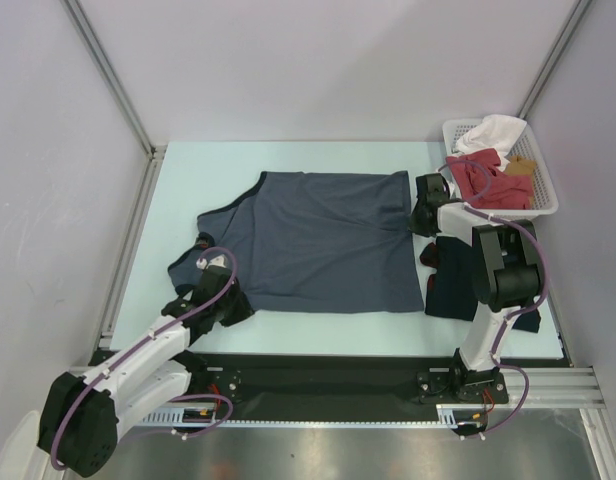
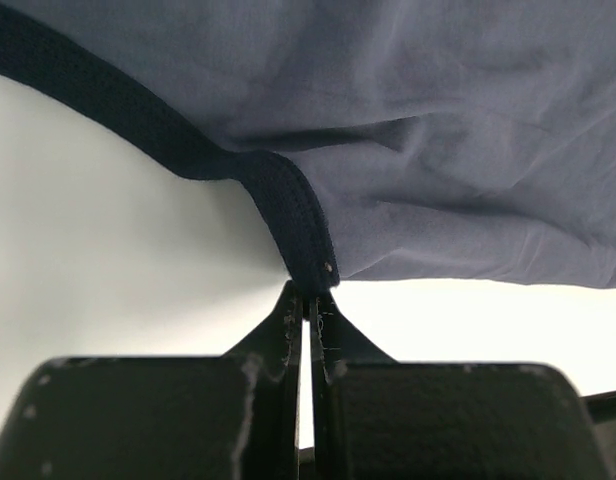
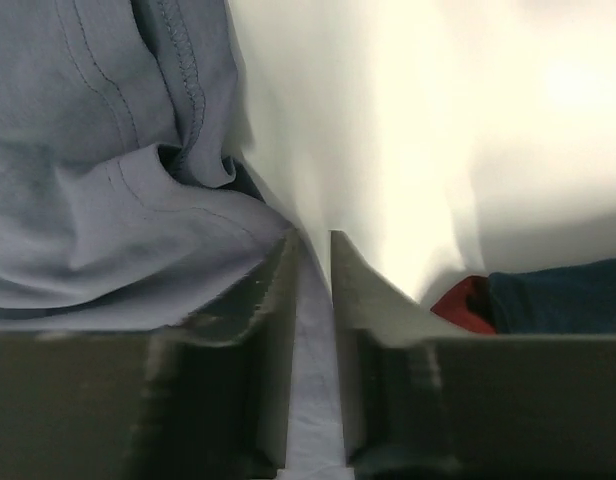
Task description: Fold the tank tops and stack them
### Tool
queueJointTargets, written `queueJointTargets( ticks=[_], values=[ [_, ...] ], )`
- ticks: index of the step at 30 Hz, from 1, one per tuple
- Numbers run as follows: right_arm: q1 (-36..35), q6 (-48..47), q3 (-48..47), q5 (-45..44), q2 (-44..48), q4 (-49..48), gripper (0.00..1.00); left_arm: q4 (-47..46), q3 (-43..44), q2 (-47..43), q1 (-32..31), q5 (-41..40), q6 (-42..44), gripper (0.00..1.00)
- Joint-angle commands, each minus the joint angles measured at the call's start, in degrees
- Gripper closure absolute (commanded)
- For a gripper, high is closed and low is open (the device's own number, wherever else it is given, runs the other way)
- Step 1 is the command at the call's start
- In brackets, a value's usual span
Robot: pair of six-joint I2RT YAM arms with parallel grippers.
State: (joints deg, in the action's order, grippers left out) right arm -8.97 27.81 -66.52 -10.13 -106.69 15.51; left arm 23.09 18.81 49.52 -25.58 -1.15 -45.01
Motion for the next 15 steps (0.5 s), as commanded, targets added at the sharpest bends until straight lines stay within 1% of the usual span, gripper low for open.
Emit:
queueJointTargets(
  ticks=[1,2,6,9,10,13,14,15],
  values=[
    [0.36,-0.48,-0.89,0.55,2.02,-0.48,0.74,-0.06,-0.26,-0.48,0.36,-0.96,0.28,1.0],
    [0.27,-0.39,-0.89,0.64,2.19,-0.74,0.61,-0.15,-0.26,-0.39,0.36,-0.87,0.28,1.0],
    [0.45,-0.74,-2.47,1.16,3.51,-1.01,0.6,-0.42,-0.26,-0.21,0.45,-0.61,0.28,1.0],
    [0.53,-1.71,-6.85,1.78,2.73,-0.22,0.61,-0.42,-0.18,-0.56,0.36,-0.61,0.28,1.0],
    [0.71,-1.8,-10.26,1.96,1.07,0.83,0.62,-0.42,-0.18,-0.65,0.36,-0.52,0.28,1.0],
    [1.06,-2.15,-15.29,3.1,-2.1,2.94,0.65,-0.33,-0.35,-1.09,0.36,-0.26,0.19,1.0],
    [1.15,-2.15,-18.18,3.27,-3.85,3.21,0.65,-0.5,-0.44,-1.18,0.36,-0.08,0.19,0.99],
    [1.15,-2.24,-19.16,3.97,-4.83,3.21,0.65,-0.59,-0.53,-1.26,0.36,0.0,0.19,1.0]
  ],
)
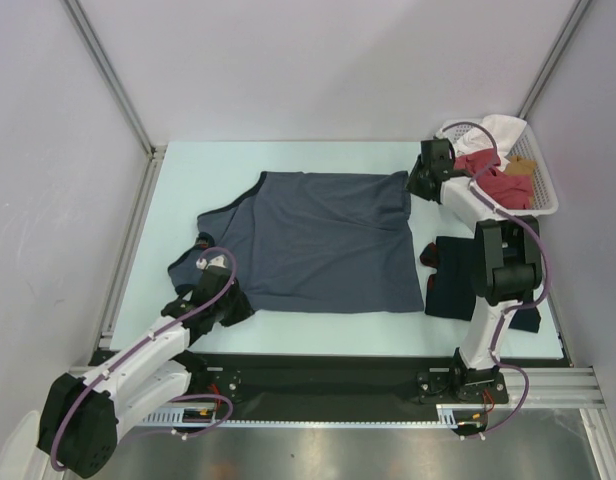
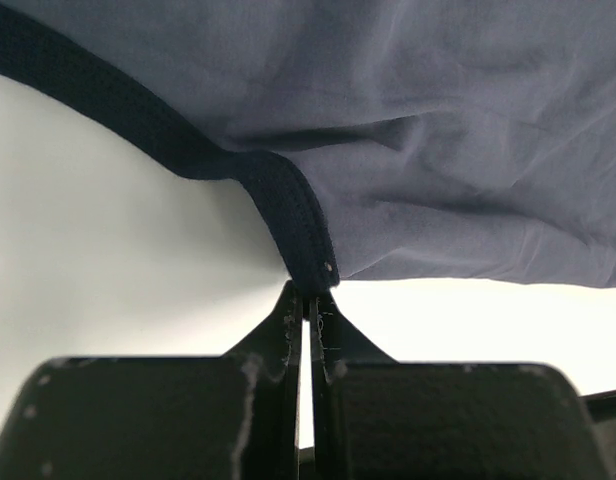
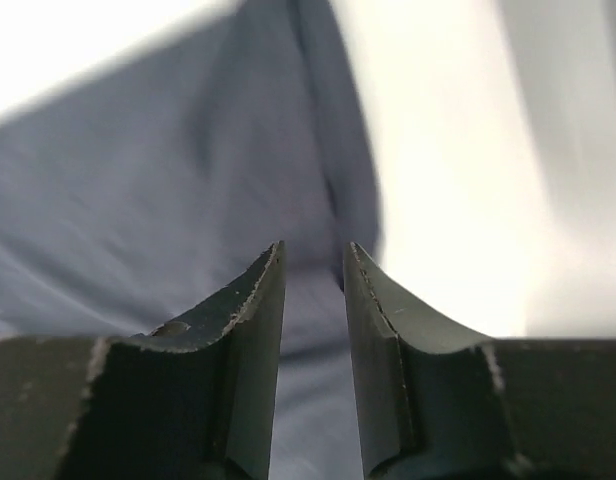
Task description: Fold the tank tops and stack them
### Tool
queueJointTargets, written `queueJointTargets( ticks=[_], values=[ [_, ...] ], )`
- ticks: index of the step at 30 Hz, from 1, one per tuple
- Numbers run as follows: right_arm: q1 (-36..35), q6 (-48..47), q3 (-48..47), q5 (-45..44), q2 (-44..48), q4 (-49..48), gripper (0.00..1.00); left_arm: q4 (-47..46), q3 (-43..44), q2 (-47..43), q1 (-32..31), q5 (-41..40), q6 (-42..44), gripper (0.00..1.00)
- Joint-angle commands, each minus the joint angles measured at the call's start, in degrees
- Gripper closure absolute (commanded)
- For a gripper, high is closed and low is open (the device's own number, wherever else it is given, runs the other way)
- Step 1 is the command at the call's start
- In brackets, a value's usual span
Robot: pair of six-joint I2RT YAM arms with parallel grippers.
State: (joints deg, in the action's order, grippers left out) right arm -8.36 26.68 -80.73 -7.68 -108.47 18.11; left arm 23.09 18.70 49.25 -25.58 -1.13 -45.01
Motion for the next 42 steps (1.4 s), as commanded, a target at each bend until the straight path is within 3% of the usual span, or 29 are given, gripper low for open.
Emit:
queueJointTargets(
  ticks=[1,16,27,30,33,35,42],
  values=[
    [0.63,-1.19,-5.92,2.05,-3.85,0.44,0.66,-0.68,-0.42,-1.0,0.36,0.16,0.19,1.0],
    [0.98,-0.4,-24.29,5.66,-20.72,4.65,0.64,-0.59,-0.15,-0.74,0.36,0.34,0.45,1.0],
    [0.98,-0.83,-28.16,1.88,-25.47,6.76,0.62,-0.5,-0.24,-0.91,0.36,0.51,0.45,1.0],
    [0.98,-0.93,-28.87,2.67,-26.53,6.85,0.68,-0.68,-0.24,-0.83,0.36,0.51,0.54,1.0],
    [0.98,-0.75,-29.4,2.76,-26.97,6.85,0.83,-0.85,-0.24,-0.48,0.45,0.6,0.54,1.0],
    [0.98,-0.66,-29.92,1.54,-27.06,7.03,0.98,-0.86,-0.24,-0.39,0.36,0.6,0.63,1.0],
    [2.64,-0.4,-39.32,0.39,-30.04,11.5,1.0,-0.86,-0.07,-0.04,0.36,0.51,0.72,1.0]
  ],
)
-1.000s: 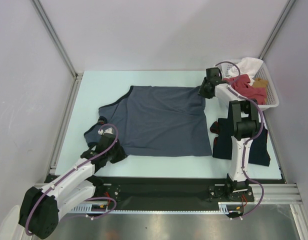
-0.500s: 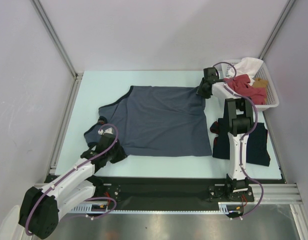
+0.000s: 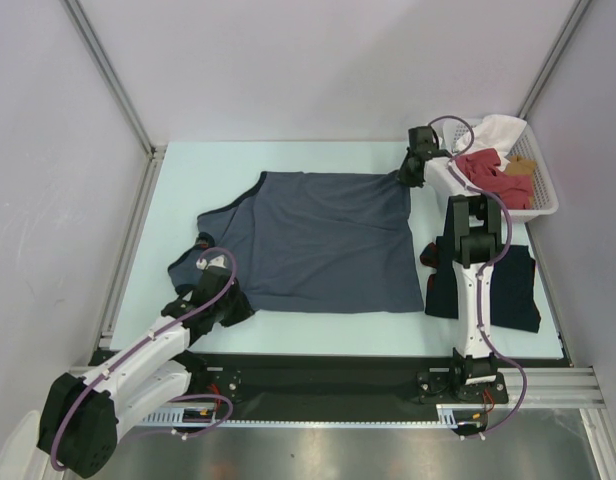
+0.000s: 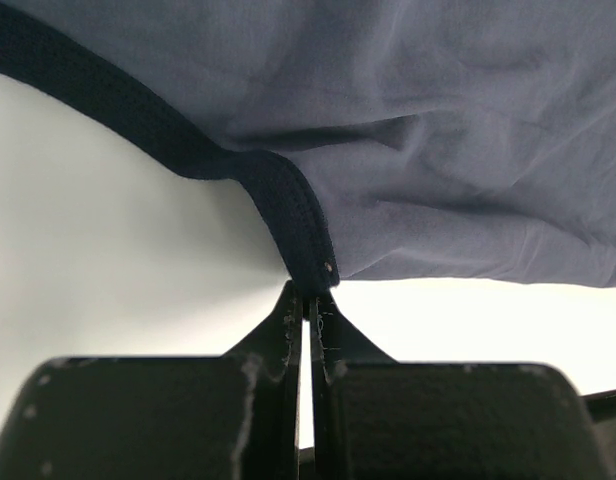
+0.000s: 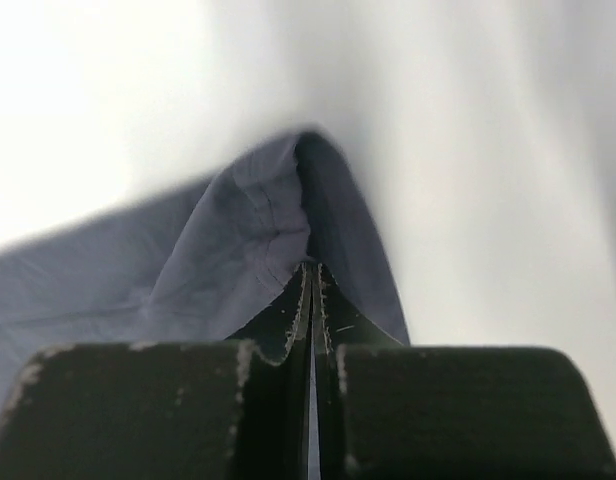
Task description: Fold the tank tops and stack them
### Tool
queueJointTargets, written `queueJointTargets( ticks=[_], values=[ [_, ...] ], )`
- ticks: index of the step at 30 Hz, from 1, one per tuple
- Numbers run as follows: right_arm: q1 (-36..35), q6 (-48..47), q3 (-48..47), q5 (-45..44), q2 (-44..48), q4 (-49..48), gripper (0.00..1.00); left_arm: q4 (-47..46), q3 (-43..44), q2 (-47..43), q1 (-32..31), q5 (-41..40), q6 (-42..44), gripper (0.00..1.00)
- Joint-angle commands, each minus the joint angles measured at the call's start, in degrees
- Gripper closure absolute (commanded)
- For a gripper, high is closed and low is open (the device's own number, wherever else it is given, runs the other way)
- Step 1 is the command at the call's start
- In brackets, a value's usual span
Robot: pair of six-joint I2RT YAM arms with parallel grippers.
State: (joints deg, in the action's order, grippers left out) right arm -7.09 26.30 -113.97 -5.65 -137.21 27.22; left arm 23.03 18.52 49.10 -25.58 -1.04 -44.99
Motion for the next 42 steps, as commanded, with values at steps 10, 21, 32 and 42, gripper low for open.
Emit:
queueJointTargets(
  ticks=[10,21,32,42],
  values=[
    [3.4,0.59,-18.3,-0.5,-8.95,6.62,1.0,-1.05,0.28,1.26,0.36,0.42,0.87,1.0],
    [4.19,0.15,-22.62,2.4,-11.16,7.84,0.48,-1.58,0.2,1.61,0.36,0.51,1.31,1.0],
    [3.49,-0.03,10.93,2.22,18.71,-1.9,0.53,-2.02,-0.24,1.0,0.36,-0.54,2.19,1.0],
    [-6.42,5.67,52.25,0.48,55.35,-4.55,0.56,-2.46,0.72,-0.41,0.01,-1.07,3.51,1.0]
  ],
)
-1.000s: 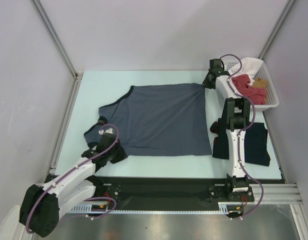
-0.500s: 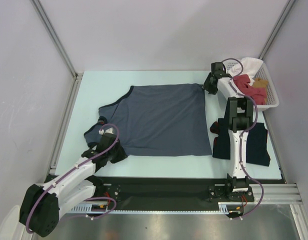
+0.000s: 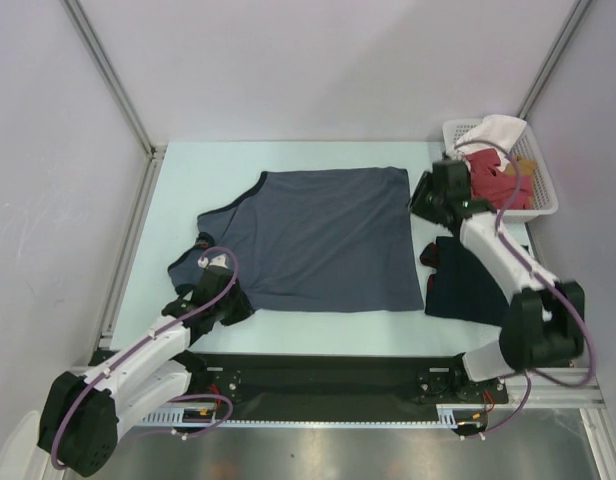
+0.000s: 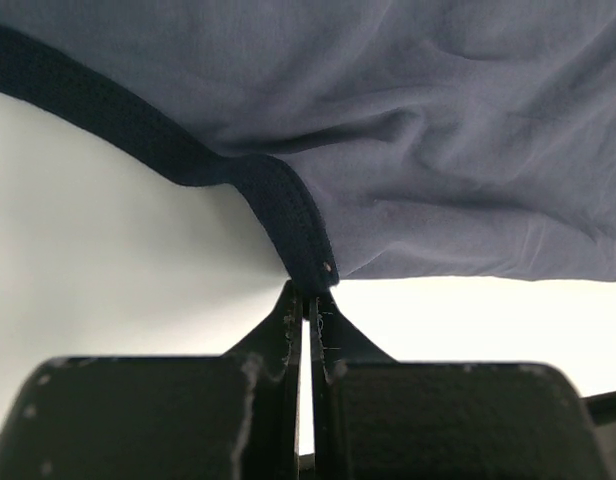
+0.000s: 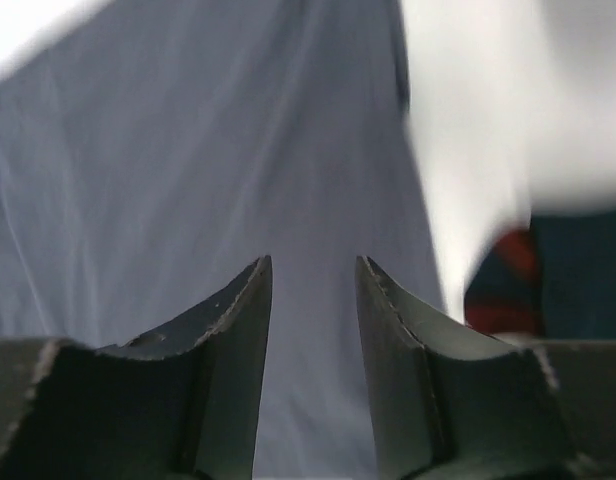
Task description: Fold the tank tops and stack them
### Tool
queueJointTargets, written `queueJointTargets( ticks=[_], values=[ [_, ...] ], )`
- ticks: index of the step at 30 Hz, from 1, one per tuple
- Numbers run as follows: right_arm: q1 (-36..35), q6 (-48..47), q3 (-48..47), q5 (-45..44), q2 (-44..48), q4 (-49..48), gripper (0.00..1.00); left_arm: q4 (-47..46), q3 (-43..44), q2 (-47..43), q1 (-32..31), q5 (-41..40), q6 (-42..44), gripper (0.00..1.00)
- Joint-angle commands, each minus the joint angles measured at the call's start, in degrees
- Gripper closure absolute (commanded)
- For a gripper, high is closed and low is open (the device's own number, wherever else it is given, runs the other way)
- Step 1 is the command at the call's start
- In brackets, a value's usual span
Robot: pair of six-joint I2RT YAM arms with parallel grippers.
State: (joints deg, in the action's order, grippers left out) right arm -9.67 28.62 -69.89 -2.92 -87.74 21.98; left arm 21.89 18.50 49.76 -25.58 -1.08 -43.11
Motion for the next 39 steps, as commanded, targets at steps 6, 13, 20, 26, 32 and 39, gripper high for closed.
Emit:
queueJointTargets(
  ticks=[6,13,20,26,32,39],
  values=[
    [-10.54,15.57,23.99,-14.74,22.34,13.84,0.59,-1.06,1.01,-1.51,0.01,-1.38,1.89,1.0],
    [-11.95,27.54,34.98,-15.81,37.63,23.03,0.53,-1.32,0.66,-1.85,0.01,-1.47,1.8,1.0],
    [-12.04,31.76,40.53,-11.94,39.5,18.64,0.47,-0.97,0.75,-2.12,0.01,-1.73,1.81,1.0],
    [-13.26,32.9,42.28,-10.18,34.14,11.97,0.48,-0.8,0.31,-2.56,0.01,-1.82,1.37,1.0],
    [-16.34,37.2,42.9,-13.69,29.48,8.88,0.51,-1.15,-0.05,-2.56,0.01,-1.55,0.84,1.0],
    [-17.75,39.49,43.43,-18.26,23.33,5.62,0.69,-0.89,-0.13,-2.21,0.01,-2.34,0.84,1.0]
  ],
)
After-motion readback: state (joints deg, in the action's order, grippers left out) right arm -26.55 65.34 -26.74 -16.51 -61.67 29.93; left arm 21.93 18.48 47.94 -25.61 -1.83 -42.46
